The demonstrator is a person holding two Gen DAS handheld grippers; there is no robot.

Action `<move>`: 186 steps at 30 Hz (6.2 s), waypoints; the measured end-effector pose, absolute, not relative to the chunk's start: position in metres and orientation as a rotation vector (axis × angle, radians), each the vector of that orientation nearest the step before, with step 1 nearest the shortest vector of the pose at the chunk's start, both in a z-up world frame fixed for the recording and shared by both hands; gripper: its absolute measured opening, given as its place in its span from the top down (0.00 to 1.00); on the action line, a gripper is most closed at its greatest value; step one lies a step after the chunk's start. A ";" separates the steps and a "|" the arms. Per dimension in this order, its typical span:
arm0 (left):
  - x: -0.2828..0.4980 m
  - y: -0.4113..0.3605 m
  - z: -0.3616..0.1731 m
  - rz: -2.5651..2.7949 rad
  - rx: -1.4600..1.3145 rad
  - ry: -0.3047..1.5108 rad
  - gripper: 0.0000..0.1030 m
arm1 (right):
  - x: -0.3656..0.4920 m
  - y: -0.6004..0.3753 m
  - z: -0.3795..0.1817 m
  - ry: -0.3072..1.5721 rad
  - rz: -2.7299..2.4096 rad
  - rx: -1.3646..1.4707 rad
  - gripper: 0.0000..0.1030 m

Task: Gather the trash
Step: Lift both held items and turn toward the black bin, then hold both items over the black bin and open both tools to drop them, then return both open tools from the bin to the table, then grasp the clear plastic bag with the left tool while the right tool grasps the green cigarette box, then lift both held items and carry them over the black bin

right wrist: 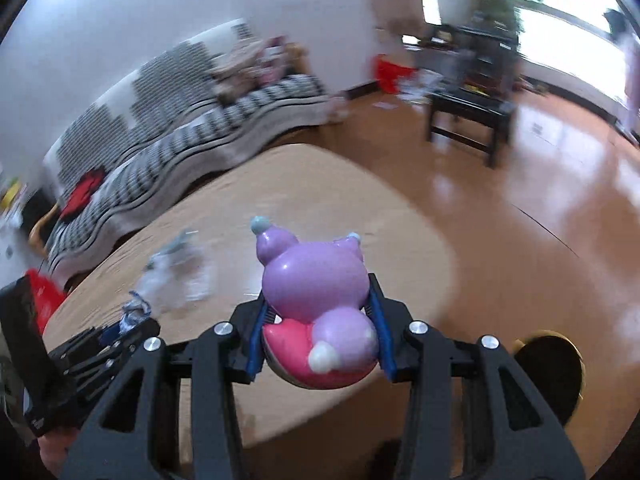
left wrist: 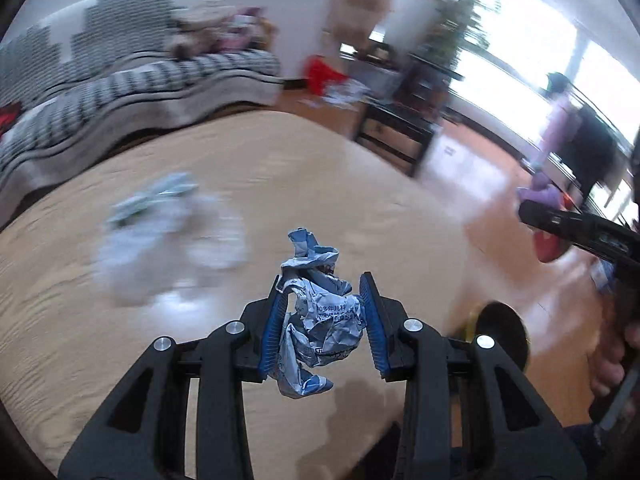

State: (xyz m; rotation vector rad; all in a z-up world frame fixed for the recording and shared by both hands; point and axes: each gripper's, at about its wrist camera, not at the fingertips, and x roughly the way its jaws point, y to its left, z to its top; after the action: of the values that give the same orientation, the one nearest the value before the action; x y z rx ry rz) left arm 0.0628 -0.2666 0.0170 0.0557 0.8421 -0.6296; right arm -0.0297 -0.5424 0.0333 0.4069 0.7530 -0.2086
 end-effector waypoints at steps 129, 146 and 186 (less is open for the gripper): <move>0.099 -0.054 -0.057 -0.384 0.212 1.013 0.91 | 0.205 -0.263 -0.073 1.162 0.264 0.494 0.15; 0.104 -0.035 -0.059 -0.439 0.142 1.010 0.91 | 0.218 -0.187 -0.073 1.133 0.392 0.516 0.81; 0.007 -0.429 -0.021 -0.985 0.281 0.855 0.91 | -0.159 -0.724 -0.024 0.748 -0.594 0.643 0.88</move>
State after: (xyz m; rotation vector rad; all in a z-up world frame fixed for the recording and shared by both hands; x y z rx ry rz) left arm 0.0066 -0.4288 -0.0206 0.2812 0.8547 -0.9850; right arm -0.1588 -0.7241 -0.0243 0.6429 0.7476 -0.5939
